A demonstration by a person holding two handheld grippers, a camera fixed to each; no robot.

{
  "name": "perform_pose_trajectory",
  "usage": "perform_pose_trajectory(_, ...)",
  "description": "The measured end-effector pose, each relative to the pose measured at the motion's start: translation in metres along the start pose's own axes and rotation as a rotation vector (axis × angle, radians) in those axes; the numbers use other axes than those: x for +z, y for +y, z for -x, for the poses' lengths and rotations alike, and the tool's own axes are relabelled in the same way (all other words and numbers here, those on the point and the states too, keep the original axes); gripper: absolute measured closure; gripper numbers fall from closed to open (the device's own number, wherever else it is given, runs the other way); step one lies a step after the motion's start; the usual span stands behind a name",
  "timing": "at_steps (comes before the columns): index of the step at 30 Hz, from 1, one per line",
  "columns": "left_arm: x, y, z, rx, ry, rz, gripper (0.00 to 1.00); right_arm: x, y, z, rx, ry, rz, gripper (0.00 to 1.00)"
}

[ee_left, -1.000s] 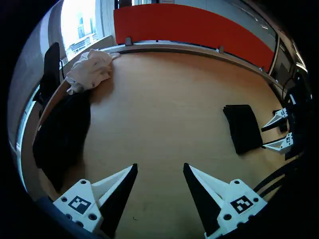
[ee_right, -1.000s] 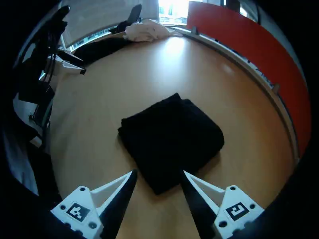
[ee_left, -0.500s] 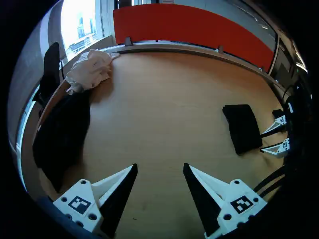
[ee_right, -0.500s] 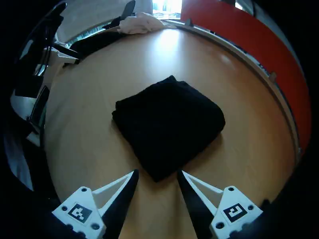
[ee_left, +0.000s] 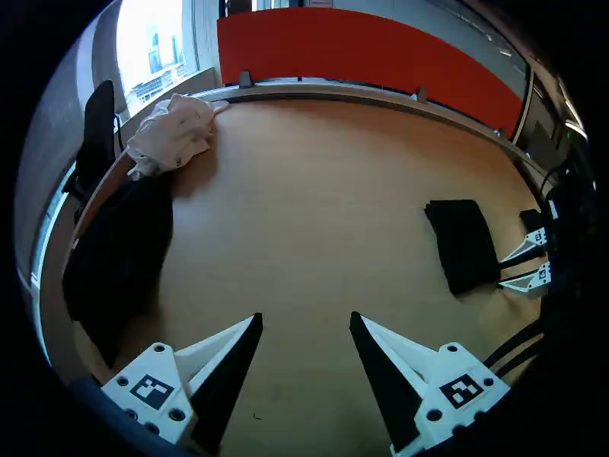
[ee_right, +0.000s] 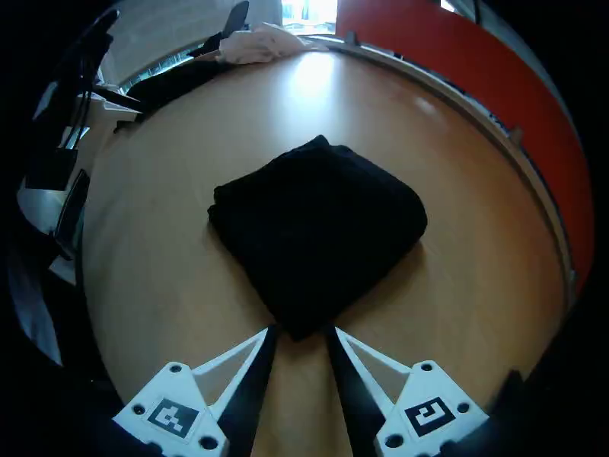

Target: Fold towel

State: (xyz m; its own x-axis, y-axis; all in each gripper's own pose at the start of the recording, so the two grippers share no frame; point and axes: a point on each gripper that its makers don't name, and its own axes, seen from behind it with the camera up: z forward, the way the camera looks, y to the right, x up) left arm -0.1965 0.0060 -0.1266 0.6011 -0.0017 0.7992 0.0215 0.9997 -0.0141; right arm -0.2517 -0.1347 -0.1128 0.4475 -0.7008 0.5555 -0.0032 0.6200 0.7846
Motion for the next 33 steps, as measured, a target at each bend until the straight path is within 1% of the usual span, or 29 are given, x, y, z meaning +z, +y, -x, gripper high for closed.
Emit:
perform_pose_trajectory(4, 0.0, 0.0, 0.0, 0.0, 0.001, 0.0, 0.16, 0.001, 0.001, 0.0, 0.007, 0.002, 0.003, 0.65)
perform_pose_trajectory(6, 0.0, 0.0, 0.0, 0.0, 0.0, 0.0, 0.16, 0.001, 0.002, 0.001, 0.015, 0.003, 0.005, 0.74)
perform_pose_trajectory(10, 0.0, 0.0, 0.0, 0.002, 0.001, 0.0, 0.16, 0.002, 0.004, 0.002, 0.032, 0.004, 0.005, 0.9)
perform_pose_trajectory(14, 0.0, 0.001, 0.0, 0.003, 0.001, 0.001, 0.15, 0.003, 0.004, 0.001, 0.042, 0.009, 0.006, 0.93)
perform_pose_trajectory(23, 0.001, 0.0, 0.002, 0.004, -0.001, 0.002, 0.15, 0.0, 0.004, -0.007, 0.044, 0.038, 0.01, 0.95)
perform_pose_trajectory(27, 0.001, 0.001, 0.003, 0.006, 0.0, 0.004, 0.15, -0.009, 0.005, -0.019, 0.044, 0.061, 0.007, 0.95)
perform_pose_trajectory(33, 0.001, 0.002, 0.0, 0.01, 0.008, 0.009, 0.15, -0.029, 0.011, -0.05, 0.026, 0.118, 0.027, 0.95)
